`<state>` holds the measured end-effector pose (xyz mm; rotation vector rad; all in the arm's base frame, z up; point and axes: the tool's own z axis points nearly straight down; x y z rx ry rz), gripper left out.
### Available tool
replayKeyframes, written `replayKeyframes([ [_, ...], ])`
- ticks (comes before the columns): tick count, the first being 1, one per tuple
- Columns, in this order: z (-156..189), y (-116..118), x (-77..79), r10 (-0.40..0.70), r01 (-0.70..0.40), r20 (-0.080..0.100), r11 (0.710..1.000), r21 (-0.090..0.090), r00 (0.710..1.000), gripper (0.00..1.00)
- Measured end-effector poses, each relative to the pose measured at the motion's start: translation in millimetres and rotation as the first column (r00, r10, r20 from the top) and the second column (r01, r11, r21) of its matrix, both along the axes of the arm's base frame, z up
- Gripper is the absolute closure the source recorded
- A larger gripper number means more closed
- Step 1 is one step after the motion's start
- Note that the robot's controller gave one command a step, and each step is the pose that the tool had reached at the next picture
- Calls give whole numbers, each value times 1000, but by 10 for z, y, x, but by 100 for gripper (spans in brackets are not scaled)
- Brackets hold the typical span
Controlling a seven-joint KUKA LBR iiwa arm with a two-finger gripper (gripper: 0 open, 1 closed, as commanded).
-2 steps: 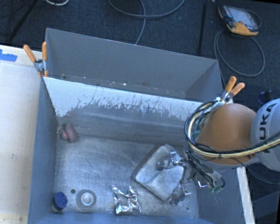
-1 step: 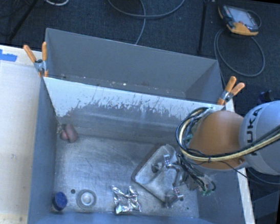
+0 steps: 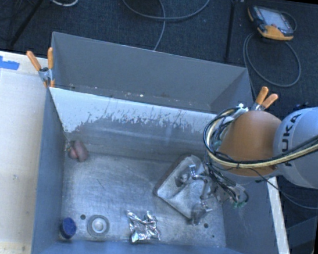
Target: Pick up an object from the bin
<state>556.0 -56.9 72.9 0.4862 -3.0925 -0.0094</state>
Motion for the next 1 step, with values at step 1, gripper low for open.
replayKeyframes([
  [1,14,13,9,0,0,6,1000,3,1000,100],
])
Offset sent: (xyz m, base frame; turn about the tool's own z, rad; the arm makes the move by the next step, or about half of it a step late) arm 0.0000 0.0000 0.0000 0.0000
